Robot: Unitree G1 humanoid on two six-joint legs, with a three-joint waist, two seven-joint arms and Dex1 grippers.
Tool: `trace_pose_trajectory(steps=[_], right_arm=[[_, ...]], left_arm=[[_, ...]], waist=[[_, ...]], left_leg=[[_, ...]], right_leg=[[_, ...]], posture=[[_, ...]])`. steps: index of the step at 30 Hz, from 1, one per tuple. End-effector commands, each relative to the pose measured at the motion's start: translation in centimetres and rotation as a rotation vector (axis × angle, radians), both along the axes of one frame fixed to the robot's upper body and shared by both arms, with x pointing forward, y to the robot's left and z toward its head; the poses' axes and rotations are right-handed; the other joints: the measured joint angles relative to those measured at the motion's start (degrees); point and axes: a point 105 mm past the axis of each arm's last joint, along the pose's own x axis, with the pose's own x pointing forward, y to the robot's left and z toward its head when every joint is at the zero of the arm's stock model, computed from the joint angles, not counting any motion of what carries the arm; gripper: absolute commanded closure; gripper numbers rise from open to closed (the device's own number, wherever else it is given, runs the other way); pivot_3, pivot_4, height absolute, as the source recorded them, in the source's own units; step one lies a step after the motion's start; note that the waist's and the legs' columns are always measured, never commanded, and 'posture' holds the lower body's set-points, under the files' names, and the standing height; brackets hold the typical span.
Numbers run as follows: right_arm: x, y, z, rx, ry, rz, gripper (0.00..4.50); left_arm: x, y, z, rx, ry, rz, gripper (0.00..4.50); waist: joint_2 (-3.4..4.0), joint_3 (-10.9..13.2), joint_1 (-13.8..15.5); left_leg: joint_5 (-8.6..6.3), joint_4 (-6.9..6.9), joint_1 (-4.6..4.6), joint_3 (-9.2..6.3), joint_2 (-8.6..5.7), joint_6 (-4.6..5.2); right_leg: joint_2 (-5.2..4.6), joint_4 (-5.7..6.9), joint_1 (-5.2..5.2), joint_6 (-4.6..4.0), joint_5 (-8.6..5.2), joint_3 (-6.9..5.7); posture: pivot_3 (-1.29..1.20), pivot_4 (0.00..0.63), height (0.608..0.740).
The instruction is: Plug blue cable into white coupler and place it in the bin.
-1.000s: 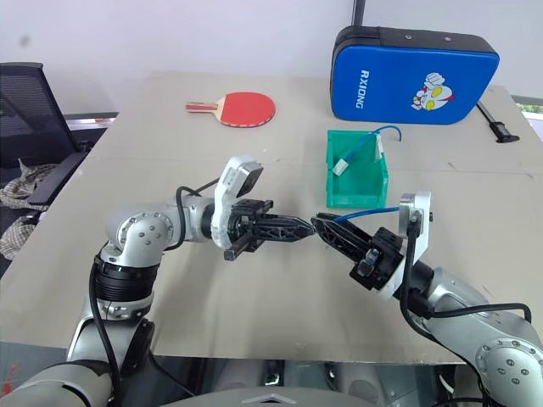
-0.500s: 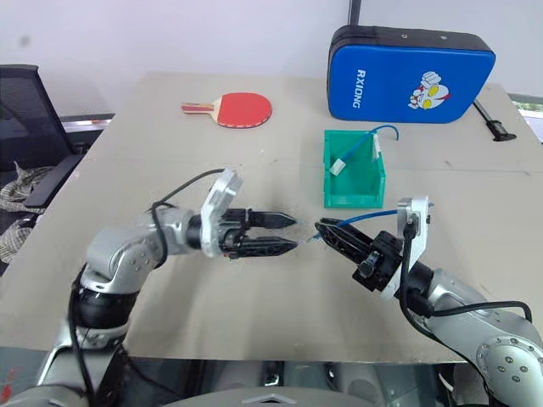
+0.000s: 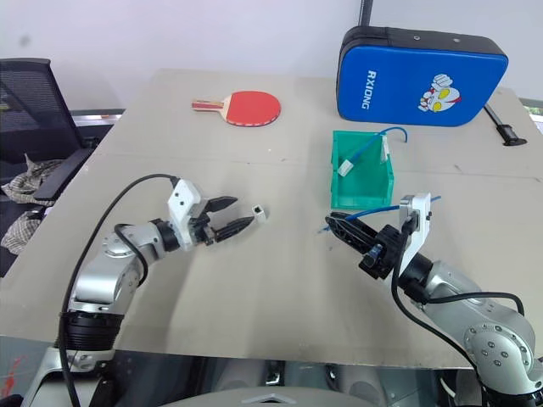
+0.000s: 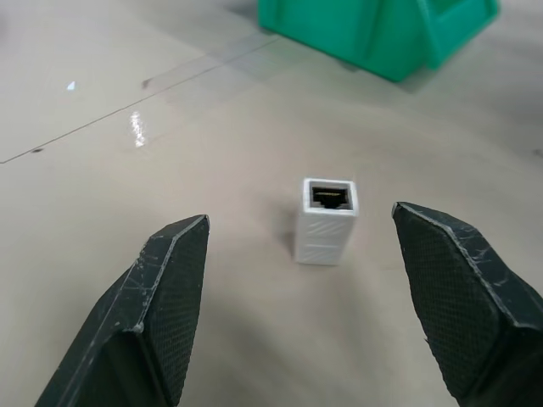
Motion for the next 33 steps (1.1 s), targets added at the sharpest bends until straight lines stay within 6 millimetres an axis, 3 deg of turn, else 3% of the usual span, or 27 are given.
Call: trace_pose_trajectory(steps=[1,7,14,18,22,28,33], right_arm=[[-0.5,0.1,0.7,0.002,-0.045,0.005,4.50],[-0.9,0.1,0.6,-0.007,-0.046,-0.010,4.50],[-1.1,-0.3,0.4,-0.044,-0.064,-0.032,4.50],[-0.9,-0.1,0.6,-0.108,-0.120,-0.005,4.50],[0.1,0.9,0.3,-0.277,-0.211,0.099,4.50],[2.6,2.3,-0.7,-0.472,-0.318,0.233,4.50],[4.1,3.4,-1.9,-0.595,-0.391,0.338,4.50]], left_arm=[[0.6,-0.6,-0.5,0.016,-0.029,-0.010,0.97],[1.8,-1.7,-2.0,0.037,-0.040,-0.040,0.97],[2.2,-3.0,-2.5,0.019,-0.042,-0.150,3.93],[0.5,-4.8,-2.1,0.021,-0.016,-0.347,3.93],[-0.9,-7.2,-1.9,0.070,-0.006,-0.537,3.93],[-1.5,-10.0,-1.9,0.135,-0.020,-0.703,3.93],[-1.8,-10.7,-2.1,0.194,-0.021,-0.796,3.93]], waist=[[0.00,0.00,-0.02],[0.00,0.00,-0.04],[-0.01,-0.01,-0.05],[-0.01,-0.01,-0.08],[-0.01,-0.01,-0.17],[-0.01,-0.01,-0.11],[0.00,0.00,-0.49]], left_leg=[[0.00,0.00,-0.01,-0.01,0.00,0.00],[0.00,0.02,-0.02,-0.04,0.01,0.00],[0.00,0.04,-0.02,-0.04,0.00,0.00],[0.00,0.04,-0.04,-0.03,0.00,0.00],[0.00,0.10,-0.05,-0.02,-0.01,0.00],[0.01,0.13,-0.12,-0.14,-0.01,0.01],[0.00,0.23,-0.62,-0.10,-0.01,0.02]], right_leg=[[0.01,0.00,0.00,0.00,0.00,-0.02],[0.02,0.02,0.00,0.02,0.01,-0.07],[0.02,0.02,0.01,0.04,0.02,-0.10],[0.02,0.01,0.00,0.03,0.02,-0.11],[0.04,0.01,0.00,0.00,0.00,-0.11],[0.27,0.05,-0.05,-0.04,-0.01,-0.20],[0.46,0.04,-0.44,-0.17,0.15,-0.14]], posture=[[0.00,0.150,0.729],[0.00,0.150,0.729],[0.00,0.150,0.729],[0.00,0.150,0.729],[0.00,0.150,0.729],[0.00,0.150,0.729],[0.00,0.150,0.729]])
